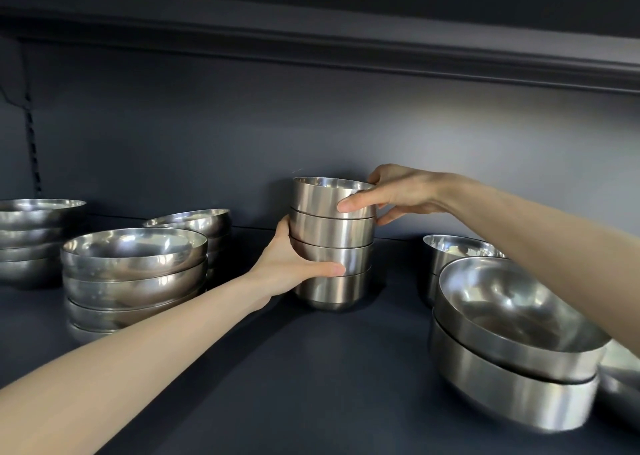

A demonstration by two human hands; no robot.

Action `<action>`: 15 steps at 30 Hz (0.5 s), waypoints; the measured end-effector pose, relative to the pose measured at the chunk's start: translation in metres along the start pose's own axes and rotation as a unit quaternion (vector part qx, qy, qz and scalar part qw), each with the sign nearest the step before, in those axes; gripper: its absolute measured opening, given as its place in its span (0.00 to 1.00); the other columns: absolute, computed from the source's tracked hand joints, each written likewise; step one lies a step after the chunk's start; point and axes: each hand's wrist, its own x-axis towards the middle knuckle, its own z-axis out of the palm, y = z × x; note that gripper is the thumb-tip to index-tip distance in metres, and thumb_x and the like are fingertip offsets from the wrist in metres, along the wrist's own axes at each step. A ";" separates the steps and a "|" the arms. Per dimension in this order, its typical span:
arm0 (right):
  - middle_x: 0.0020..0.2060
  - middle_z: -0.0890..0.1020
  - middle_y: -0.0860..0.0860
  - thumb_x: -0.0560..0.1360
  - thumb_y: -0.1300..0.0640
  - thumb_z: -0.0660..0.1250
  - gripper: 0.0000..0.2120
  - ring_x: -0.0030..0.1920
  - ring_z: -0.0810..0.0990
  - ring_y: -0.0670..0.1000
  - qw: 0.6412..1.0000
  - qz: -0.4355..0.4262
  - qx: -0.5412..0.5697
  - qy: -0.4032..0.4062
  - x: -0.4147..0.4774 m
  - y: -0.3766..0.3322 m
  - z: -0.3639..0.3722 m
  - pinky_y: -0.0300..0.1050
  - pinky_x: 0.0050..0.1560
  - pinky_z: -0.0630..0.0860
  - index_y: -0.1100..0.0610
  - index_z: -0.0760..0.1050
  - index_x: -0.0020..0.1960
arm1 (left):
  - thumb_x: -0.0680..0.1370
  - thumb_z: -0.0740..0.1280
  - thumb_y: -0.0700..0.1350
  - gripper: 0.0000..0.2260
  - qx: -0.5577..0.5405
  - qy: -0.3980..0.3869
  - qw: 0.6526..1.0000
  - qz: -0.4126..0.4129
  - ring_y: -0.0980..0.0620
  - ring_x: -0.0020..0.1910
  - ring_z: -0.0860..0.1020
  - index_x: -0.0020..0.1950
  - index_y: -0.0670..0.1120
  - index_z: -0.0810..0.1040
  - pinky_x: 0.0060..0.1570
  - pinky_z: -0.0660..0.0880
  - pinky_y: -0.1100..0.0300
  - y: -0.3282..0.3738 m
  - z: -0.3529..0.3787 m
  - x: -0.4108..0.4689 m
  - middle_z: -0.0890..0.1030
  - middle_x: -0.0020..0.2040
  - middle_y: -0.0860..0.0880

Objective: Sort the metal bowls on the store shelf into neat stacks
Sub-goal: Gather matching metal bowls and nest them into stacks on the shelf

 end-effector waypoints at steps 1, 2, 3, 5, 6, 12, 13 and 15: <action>0.48 0.83 0.48 0.71 0.52 0.73 0.10 0.53 0.80 0.47 1.000 0.002 0.001 0.004 0.000 -0.001 0.001 0.47 0.59 0.76 0.54 0.75 0.47 | 0.59 0.83 0.47 0.54 0.000 -0.002 1.000 -0.001 0.57 0.64 0.71 0.77 0.52 0.53 0.59 0.68 0.62 0.000 0.000 0.000 0.72 0.65 0.58; 0.47 0.83 0.48 0.71 0.52 0.73 0.10 0.53 0.80 0.47 1.000 0.005 0.002 0.008 -0.001 -0.002 0.002 0.46 0.58 0.76 0.54 0.75 0.47 | 0.59 0.83 0.47 0.55 0.000 -0.005 1.000 -0.003 0.57 0.64 0.70 0.77 0.52 0.53 0.60 0.68 0.61 0.000 0.000 0.001 0.72 0.66 0.58; 0.47 0.82 0.47 0.71 0.52 0.73 0.10 0.53 0.79 0.47 1.000 0.010 0.003 0.010 -0.001 -0.003 0.002 0.46 0.57 0.76 0.54 0.74 0.46 | 0.59 0.83 0.47 0.55 0.001 -0.009 1.000 -0.007 0.57 0.65 0.70 0.77 0.52 0.52 0.62 0.68 0.61 0.001 0.000 0.001 0.71 0.67 0.57; 0.47 0.81 0.47 0.71 0.52 0.73 0.10 0.54 0.79 0.48 1.000 0.019 0.003 0.010 -0.004 -0.006 0.003 0.45 0.56 0.76 0.53 0.73 0.46 | 0.57 0.83 0.51 0.59 0.008 -0.016 1.000 -0.015 0.55 0.68 0.68 0.78 0.53 0.49 0.67 0.67 0.57 0.001 -0.001 0.002 0.69 0.70 0.56; 0.47 0.81 0.46 0.71 0.52 0.73 0.10 0.55 0.78 0.48 1.000 0.025 0.002 0.011 -0.005 -0.007 0.004 0.45 0.56 0.75 0.54 0.73 0.46 | 0.54 0.83 0.53 0.62 0.015 -0.019 1.000 -0.018 0.55 0.69 0.67 0.78 0.54 0.47 0.69 0.66 0.55 0.003 -0.001 0.002 0.68 0.71 0.56; 0.64 0.70 0.54 0.68 0.49 0.75 0.42 0.64 0.70 0.54 0.996 0.056 -0.010 0.064 -0.010 -0.012 0.003 0.51 0.64 0.73 0.62 0.58 0.73 | 0.57 0.83 0.53 0.63 0.036 -0.018 0.999 -0.020 0.54 0.72 0.65 0.79 0.52 0.42 0.71 0.64 0.54 0.014 -0.005 -0.002 0.64 0.74 0.54; 0.68 0.67 0.55 0.68 0.48 0.76 0.45 0.66 0.69 0.54 0.996 0.052 -0.010 0.078 -0.011 -0.013 0.002 0.50 0.63 0.73 0.61 0.55 0.75 | 0.58 0.82 0.53 0.62 0.039 -0.014 0.999 -0.017 0.53 0.72 0.64 0.79 0.51 0.42 0.71 0.63 0.53 0.017 -0.006 -0.004 0.63 0.75 0.53; 0.72 0.64 0.54 0.68 0.47 0.75 0.46 0.69 0.68 0.53 0.993 0.041 -0.019 0.107 -0.016 -0.014 -0.002 0.48 0.61 0.74 0.59 0.54 0.76 | 0.59 0.82 0.53 0.61 0.048 0.000 0.999 -0.006 0.53 0.73 0.63 0.79 0.50 0.43 0.72 0.62 0.54 0.022 -0.010 -0.008 0.62 0.75 0.52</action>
